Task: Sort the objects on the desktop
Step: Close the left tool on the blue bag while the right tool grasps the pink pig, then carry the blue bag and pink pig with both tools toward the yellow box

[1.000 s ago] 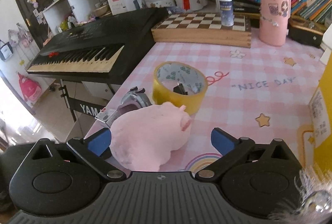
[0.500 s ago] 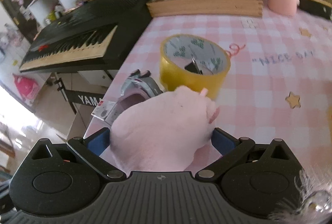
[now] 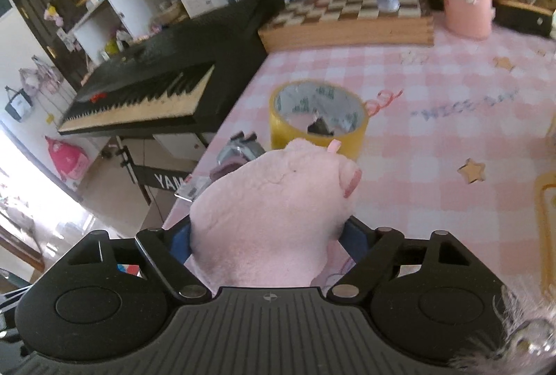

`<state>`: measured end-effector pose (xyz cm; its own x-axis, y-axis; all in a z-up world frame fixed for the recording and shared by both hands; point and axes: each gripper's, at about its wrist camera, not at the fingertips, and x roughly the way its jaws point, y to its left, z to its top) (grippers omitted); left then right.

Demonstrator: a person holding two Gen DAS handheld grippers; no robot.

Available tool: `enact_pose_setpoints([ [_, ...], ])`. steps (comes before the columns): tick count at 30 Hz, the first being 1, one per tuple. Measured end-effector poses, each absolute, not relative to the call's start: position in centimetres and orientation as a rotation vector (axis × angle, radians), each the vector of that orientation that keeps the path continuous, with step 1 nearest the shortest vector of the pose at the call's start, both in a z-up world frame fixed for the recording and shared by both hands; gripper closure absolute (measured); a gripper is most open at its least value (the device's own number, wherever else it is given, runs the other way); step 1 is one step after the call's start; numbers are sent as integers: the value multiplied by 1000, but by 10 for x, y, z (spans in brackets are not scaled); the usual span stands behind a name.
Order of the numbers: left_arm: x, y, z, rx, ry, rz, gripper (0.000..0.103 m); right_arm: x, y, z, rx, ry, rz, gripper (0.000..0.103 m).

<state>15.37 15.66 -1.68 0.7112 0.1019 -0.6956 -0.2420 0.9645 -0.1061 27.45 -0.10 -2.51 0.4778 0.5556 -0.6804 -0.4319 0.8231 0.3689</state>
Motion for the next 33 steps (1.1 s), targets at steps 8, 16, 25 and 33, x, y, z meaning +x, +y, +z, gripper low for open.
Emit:
enact_pose_setpoints([
  [8,139,146,15,-223,653,138,75,242,-38,13,104,754,550,20],
  [16,114,124,34,-228,590,69,75,194,-64,35,41,657,509,20],
  [25,78,109,26,-248,605,4,75,141,-80,33,19,672,472,20],
  [33,31,99,18,-218,637,22,75,92,-87,24,10,707,468,20],
])
